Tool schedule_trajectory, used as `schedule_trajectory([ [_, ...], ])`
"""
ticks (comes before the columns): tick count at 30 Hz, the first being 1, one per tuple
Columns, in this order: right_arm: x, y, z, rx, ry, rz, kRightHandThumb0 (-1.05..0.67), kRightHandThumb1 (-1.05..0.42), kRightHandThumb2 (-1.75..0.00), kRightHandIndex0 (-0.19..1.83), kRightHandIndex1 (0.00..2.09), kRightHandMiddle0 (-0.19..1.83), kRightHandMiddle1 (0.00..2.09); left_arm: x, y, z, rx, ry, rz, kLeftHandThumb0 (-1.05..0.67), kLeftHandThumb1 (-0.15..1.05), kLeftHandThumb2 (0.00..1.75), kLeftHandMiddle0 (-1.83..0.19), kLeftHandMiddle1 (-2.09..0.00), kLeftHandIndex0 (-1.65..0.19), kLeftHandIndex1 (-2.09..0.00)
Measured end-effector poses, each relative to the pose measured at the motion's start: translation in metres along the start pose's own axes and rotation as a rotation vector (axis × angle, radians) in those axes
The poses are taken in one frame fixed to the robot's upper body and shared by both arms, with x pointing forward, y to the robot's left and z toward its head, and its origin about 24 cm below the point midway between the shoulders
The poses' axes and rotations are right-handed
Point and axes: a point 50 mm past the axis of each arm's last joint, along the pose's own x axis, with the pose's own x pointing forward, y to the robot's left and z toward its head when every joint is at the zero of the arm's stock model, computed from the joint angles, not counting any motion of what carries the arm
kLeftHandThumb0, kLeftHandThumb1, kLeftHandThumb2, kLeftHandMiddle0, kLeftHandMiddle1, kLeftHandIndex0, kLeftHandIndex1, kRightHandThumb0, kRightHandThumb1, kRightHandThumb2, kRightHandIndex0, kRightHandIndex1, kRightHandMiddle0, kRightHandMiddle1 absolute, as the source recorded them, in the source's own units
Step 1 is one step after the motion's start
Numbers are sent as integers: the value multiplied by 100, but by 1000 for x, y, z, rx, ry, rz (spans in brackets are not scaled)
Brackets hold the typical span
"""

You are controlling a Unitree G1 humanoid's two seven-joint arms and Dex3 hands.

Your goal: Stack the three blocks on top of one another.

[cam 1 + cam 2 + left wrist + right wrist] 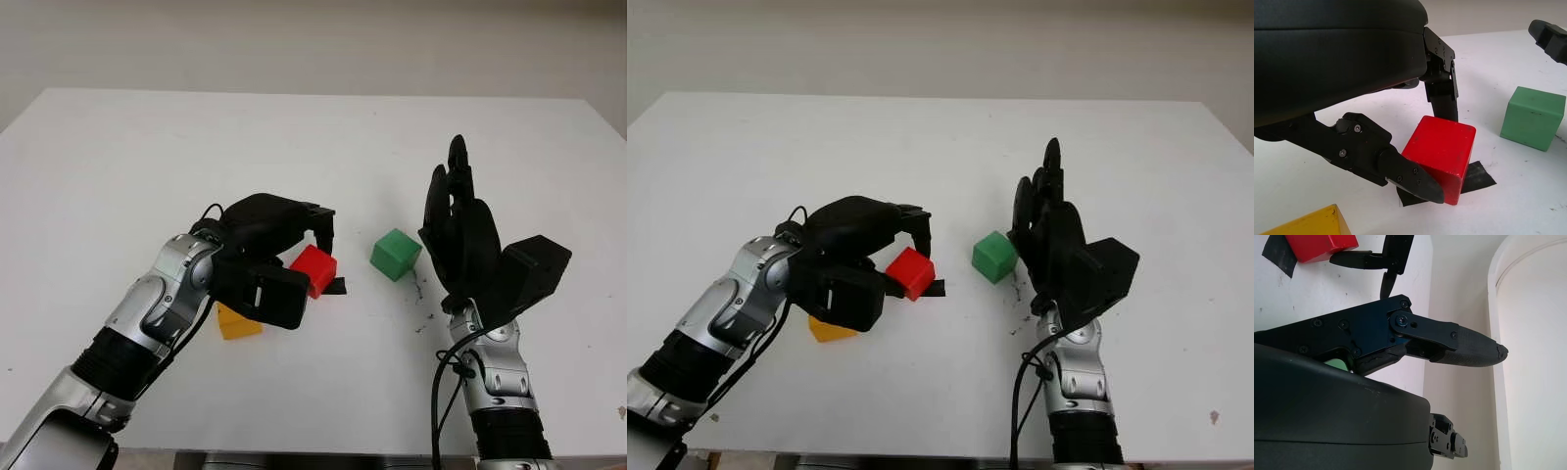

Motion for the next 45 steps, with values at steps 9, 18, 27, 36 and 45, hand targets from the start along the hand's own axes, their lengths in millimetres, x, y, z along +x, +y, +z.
schedule_trajectory([
  [9, 0, 0, 0, 0, 0, -6, -75, -105, -64, -19, 0, -19, 0, 0, -3, 1, 17, 1, -26, -66, 91, 6, 17, -2, 3, -22],
  [18, 0, 0, 0, 3, 0, -6, -73, -105, -64, -19, 0, -19, 0, -9, 12, 2, -13, -15, 40, -74, 91, 6, 19, 0, 19, 0],
  [27, 0, 0, 0, 12, -4, -7, -75, -105, -62, -19, 0, -19, 0, -36, 38, -5, -148, -40, 178, -76, 96, 7, 19, 0, 19, 0],
  [36, 0, 1, 0, 10, -2, -9, -77, -105, -62, -19, 0, -19, 0, -101, 62, -30, -189, 122, 534, -71, 104, 10, 3, -7, -31, -21],
  [45, -3, 4, -3, 8, 6, -2, -76, -105, -63, -19, 0, -19, 0, -149, 40, -25, -83, 367, 436, -81, 105, 8, 4, -5, -32, -14],
])
